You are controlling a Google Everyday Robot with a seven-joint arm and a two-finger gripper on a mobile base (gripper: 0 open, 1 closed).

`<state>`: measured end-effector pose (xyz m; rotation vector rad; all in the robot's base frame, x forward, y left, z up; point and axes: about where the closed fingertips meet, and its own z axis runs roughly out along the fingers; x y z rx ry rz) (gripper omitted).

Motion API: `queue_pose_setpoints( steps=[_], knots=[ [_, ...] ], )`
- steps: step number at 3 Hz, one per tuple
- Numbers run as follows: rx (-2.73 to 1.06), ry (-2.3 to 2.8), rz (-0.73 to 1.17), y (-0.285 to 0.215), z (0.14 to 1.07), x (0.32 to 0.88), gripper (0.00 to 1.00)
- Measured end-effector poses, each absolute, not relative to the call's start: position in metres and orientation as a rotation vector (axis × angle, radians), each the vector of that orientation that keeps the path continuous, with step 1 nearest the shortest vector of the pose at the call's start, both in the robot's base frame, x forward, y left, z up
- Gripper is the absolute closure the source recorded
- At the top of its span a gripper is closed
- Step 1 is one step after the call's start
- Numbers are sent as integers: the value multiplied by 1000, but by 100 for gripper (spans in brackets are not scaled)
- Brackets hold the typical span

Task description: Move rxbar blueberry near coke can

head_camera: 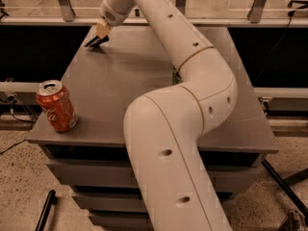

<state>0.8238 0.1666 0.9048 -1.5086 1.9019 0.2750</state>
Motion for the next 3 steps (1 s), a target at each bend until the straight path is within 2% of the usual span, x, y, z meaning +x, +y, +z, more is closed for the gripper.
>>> queue_pose_setpoints(
  steps=[1, 3],
  knots=[
    [-1519, 1880, 230, 161, 936, 805, 100],
    [-1532, 1879, 258, 159, 936, 798, 100]
  ],
)
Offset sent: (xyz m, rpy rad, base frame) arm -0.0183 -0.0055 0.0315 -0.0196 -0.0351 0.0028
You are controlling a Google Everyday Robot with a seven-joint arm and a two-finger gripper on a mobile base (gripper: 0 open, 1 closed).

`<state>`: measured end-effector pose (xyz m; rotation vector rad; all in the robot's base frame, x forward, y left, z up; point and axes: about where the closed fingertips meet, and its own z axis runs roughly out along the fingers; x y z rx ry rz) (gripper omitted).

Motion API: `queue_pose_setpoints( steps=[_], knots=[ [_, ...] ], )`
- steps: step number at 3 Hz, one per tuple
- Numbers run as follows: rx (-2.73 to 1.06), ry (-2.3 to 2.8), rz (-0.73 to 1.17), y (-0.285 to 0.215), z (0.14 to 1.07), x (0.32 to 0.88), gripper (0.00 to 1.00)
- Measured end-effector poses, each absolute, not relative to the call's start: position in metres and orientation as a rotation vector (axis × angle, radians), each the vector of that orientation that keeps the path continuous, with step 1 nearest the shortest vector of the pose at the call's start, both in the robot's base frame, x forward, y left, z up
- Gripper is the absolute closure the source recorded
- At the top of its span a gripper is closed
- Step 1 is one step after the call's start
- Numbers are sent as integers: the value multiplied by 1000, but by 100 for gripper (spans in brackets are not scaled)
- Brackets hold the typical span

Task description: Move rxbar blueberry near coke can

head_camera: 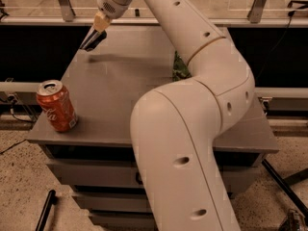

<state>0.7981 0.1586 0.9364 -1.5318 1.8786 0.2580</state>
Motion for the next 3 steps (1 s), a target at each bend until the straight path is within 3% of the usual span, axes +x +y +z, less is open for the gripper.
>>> queue_pose_setpoints(
  steps=[3],
  knots=[
    [-1537, 1783, 363, 122, 958, 734, 100]
  ],
)
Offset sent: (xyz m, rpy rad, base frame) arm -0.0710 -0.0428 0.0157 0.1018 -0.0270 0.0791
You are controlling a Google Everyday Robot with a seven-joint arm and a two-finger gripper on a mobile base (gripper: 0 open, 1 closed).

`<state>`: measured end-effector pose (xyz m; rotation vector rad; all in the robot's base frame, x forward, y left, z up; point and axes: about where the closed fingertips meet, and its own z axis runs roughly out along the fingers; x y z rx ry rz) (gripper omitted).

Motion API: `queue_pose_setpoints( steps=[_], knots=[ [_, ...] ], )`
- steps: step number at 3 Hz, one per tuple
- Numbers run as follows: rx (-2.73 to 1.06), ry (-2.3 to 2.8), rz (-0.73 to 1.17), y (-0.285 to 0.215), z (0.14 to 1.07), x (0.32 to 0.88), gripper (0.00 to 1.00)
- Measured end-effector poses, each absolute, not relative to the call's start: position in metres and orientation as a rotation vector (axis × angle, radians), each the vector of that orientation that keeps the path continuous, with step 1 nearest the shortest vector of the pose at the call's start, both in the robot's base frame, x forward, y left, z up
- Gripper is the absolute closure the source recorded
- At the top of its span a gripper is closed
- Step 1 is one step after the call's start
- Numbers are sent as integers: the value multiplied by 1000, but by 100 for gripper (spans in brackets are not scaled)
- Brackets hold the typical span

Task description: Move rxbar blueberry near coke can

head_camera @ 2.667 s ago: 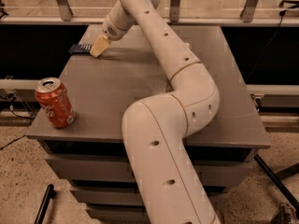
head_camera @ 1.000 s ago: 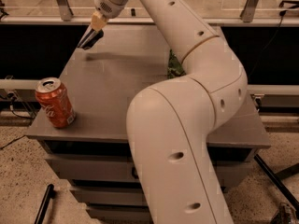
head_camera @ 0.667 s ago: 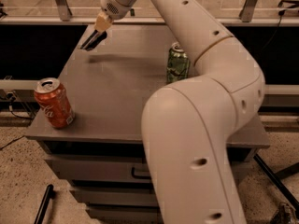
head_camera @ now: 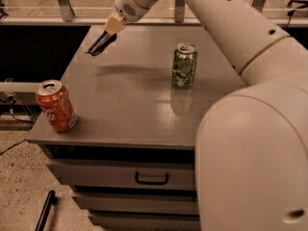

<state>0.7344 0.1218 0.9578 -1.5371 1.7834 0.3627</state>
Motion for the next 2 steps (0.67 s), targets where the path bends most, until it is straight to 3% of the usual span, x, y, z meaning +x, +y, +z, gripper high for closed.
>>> queue_pose_setpoints(
  steps=[1, 2],
  knots=[
    [-1599, 1733, 424, 130, 959, 692, 100],
    [-1598, 1733, 424, 130, 959, 692, 100]
  ],
)
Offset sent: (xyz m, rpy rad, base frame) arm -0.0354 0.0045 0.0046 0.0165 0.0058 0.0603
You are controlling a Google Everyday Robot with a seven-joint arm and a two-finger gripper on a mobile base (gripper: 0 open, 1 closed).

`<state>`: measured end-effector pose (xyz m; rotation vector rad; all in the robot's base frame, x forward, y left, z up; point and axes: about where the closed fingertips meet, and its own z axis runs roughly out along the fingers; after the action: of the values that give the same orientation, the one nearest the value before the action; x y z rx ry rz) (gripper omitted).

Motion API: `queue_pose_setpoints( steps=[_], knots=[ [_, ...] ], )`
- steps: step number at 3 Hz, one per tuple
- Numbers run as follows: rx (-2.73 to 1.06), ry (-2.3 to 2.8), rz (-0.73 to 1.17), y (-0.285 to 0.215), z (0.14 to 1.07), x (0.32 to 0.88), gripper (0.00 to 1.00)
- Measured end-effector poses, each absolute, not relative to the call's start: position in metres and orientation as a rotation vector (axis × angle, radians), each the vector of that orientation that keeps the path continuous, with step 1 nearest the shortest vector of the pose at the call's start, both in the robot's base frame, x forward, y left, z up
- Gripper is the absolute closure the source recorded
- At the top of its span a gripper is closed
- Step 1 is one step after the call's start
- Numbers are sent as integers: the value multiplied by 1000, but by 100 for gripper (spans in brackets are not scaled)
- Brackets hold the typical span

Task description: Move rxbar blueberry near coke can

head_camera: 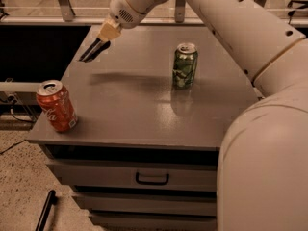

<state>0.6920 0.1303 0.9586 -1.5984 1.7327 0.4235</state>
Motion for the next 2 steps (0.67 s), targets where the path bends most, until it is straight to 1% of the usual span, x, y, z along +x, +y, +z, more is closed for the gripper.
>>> queue_pose_setpoints(
  steps=[2],
  knots=[
    [-1690, 1550, 500, 129, 935, 668, 100]
  ],
)
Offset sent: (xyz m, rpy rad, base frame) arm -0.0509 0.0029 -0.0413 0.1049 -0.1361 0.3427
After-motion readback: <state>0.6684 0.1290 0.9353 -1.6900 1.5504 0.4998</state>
